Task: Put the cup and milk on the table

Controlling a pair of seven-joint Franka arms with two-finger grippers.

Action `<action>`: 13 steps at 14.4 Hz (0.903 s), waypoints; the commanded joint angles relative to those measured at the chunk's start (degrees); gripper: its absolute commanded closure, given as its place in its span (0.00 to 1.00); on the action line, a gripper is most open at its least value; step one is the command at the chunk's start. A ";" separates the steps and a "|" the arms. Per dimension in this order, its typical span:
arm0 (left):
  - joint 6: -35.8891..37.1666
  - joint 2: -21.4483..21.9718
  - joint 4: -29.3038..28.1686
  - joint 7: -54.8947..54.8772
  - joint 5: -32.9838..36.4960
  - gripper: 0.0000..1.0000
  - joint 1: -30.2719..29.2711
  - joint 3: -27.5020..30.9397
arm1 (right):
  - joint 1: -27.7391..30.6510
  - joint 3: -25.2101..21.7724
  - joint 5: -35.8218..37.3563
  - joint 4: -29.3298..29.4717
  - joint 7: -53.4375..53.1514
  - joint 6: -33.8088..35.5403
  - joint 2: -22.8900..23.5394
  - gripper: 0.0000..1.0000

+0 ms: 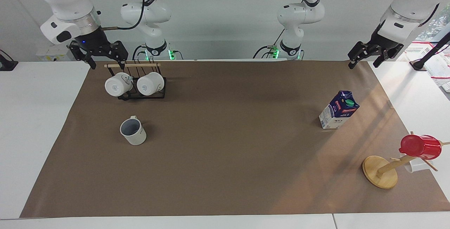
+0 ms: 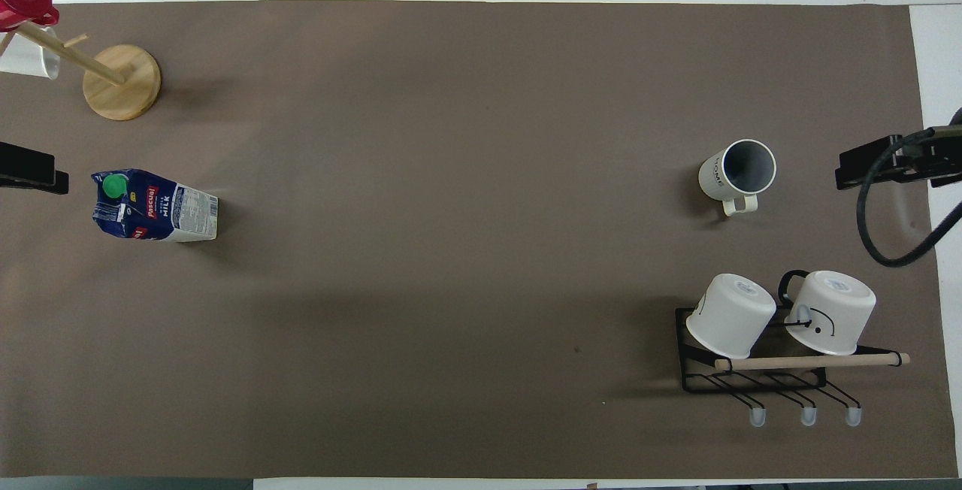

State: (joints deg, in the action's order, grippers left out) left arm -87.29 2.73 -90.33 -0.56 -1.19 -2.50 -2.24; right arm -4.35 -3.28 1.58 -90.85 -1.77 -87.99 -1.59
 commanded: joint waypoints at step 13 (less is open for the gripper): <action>-7.08 2.62 -5.36 0.12 0.66 0.00 0.39 0.05 | 6.11 0.03 -5.18 -18.91 27.70 -37.31 10.47 0.00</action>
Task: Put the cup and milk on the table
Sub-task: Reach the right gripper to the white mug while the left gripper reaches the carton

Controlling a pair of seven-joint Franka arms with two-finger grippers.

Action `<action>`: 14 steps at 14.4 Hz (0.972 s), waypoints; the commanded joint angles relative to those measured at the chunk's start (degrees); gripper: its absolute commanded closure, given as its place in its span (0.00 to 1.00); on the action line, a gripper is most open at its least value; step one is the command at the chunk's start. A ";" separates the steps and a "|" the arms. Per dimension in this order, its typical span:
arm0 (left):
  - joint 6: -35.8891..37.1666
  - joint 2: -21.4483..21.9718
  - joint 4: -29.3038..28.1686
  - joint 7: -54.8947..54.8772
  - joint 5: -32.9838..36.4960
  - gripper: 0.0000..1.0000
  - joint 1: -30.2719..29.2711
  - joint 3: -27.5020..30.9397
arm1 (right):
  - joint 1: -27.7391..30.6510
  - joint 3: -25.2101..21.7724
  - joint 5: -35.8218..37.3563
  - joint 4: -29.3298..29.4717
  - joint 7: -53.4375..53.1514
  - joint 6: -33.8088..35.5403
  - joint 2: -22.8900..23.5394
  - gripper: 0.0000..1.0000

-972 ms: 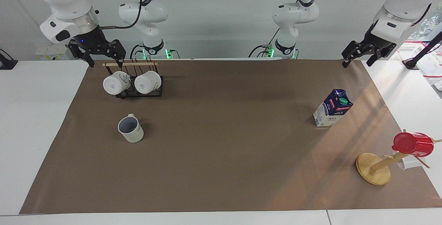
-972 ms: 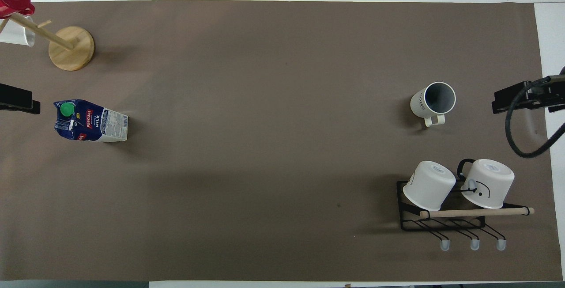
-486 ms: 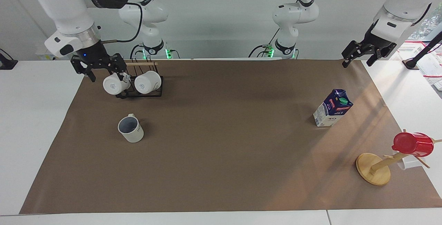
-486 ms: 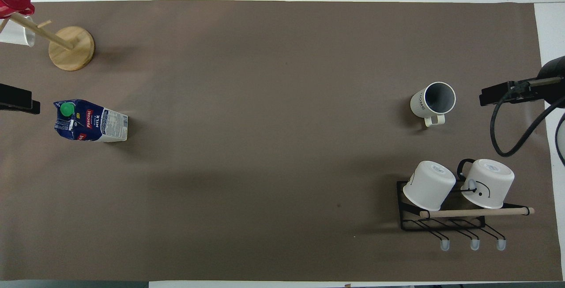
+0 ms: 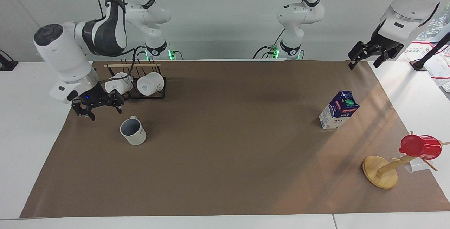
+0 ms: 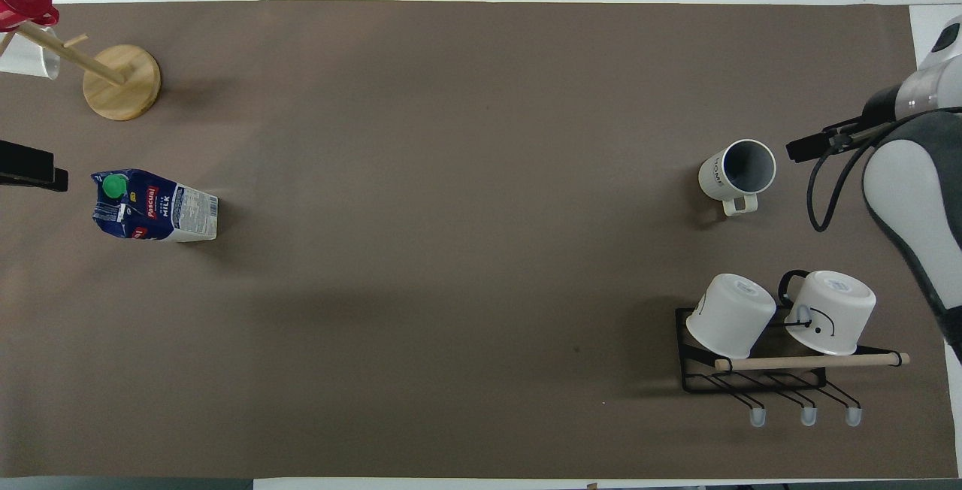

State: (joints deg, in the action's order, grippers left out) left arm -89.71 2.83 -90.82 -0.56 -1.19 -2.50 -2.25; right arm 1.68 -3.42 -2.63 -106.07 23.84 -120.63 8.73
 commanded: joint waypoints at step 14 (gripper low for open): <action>-28.58 2.01 -26.06 -0.05 0.66 0.00 -0.58 0.14 | -0.89 0.25 -1.50 -7.92 6.22 -12.35 4.89 1.00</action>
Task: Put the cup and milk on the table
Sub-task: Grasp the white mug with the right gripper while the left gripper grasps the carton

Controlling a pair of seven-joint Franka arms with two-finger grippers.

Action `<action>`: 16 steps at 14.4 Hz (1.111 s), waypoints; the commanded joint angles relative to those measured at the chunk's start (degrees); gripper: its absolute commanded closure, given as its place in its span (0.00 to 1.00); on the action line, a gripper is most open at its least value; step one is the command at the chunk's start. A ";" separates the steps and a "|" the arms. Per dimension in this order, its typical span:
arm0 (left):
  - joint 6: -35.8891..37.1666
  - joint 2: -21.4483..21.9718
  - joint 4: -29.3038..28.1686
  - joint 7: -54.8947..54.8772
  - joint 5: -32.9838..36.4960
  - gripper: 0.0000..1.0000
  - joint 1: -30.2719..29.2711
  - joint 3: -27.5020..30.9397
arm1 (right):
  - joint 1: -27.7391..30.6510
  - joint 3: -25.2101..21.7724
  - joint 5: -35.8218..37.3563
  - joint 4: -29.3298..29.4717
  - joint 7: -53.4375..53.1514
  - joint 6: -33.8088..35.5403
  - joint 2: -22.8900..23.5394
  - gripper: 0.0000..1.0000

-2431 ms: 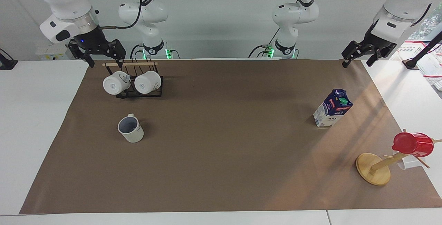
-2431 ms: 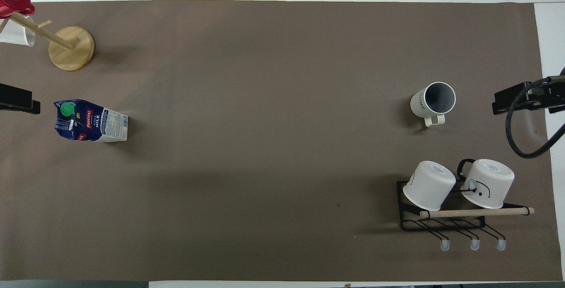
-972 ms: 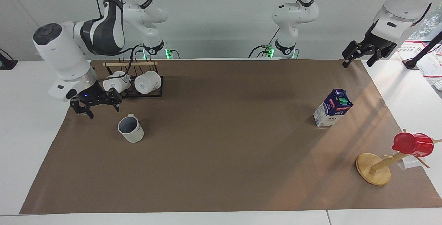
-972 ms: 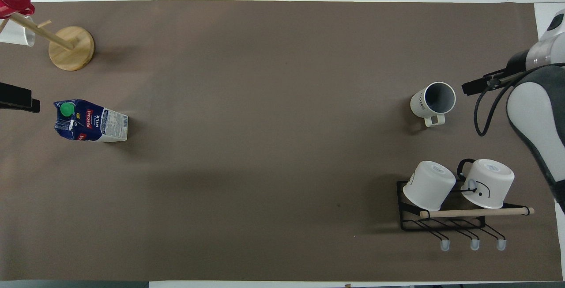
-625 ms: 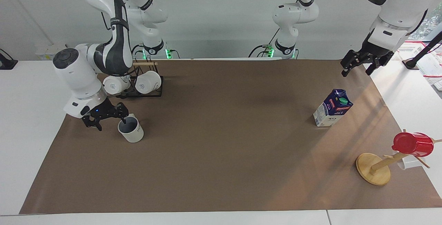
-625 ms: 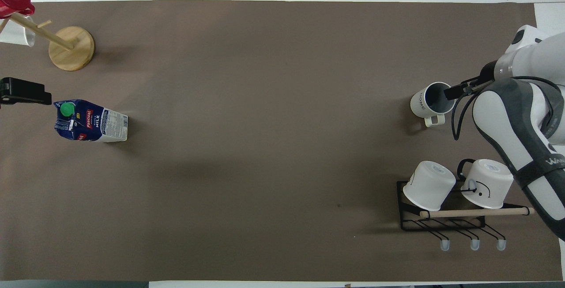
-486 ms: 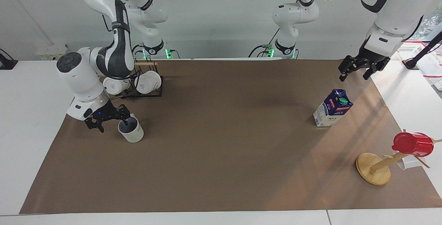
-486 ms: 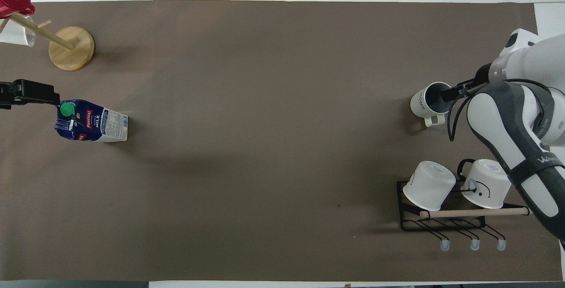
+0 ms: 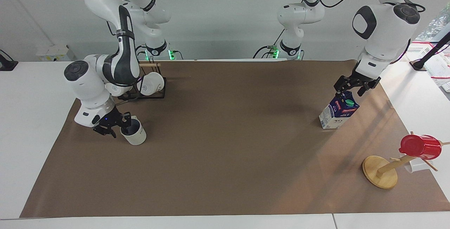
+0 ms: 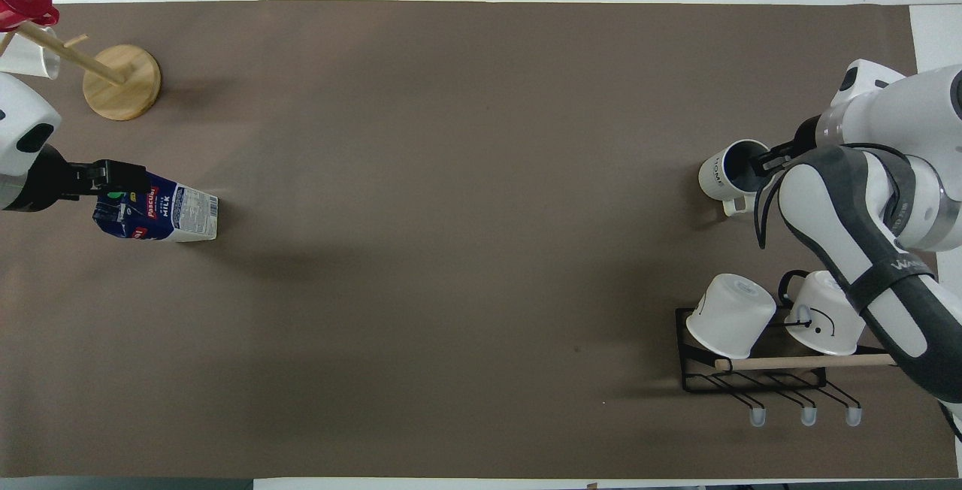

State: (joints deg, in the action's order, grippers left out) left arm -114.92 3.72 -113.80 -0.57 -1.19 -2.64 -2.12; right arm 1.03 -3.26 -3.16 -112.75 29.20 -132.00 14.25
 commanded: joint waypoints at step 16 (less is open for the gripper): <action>-9.62 -0.73 -6.26 -0.57 0.66 1.00 -1.41 0.01 | -29.22 0.27 0.61 13.61 -42.18 8.25 4.11 1.00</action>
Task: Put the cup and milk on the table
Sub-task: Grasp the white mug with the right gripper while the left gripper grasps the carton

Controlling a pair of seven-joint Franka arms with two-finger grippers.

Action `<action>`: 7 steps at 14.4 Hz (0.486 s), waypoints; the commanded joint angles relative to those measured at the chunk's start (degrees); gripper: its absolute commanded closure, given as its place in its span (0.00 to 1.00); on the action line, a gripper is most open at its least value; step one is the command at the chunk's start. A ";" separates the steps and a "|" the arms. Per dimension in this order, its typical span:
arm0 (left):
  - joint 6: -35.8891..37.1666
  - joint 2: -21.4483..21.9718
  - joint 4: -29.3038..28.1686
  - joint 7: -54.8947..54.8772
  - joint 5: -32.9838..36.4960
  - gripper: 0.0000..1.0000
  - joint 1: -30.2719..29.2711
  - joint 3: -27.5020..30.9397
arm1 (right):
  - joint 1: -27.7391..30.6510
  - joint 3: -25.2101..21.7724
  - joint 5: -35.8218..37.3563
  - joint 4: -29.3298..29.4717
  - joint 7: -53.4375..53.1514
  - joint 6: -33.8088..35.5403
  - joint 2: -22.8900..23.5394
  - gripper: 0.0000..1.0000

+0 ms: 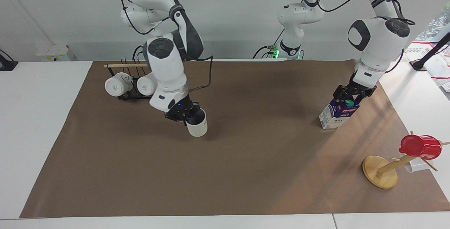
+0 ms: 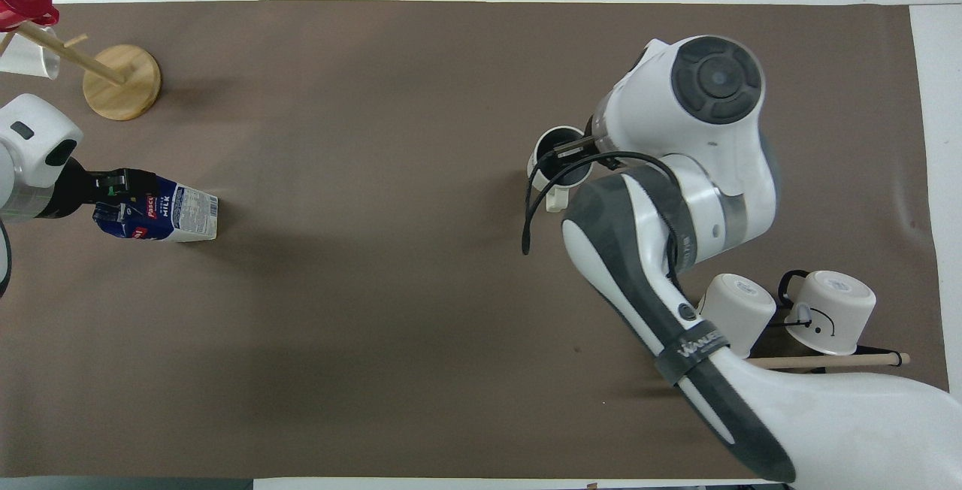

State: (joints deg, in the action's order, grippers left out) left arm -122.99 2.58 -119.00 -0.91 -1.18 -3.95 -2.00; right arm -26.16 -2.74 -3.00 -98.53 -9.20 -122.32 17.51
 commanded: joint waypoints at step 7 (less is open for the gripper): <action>3.96 0.59 5.60 0.11 0.83 1.00 0.61 -0.11 | -6.97 -0.24 4.58 -2.80 -9.97 -4.51 2.97 1.00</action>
State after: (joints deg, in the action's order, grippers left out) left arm -122.79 2.72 -116.74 -0.91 -1.15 -3.91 -2.09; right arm -33.61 -2.82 0.32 -99.42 -18.95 -125.49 21.54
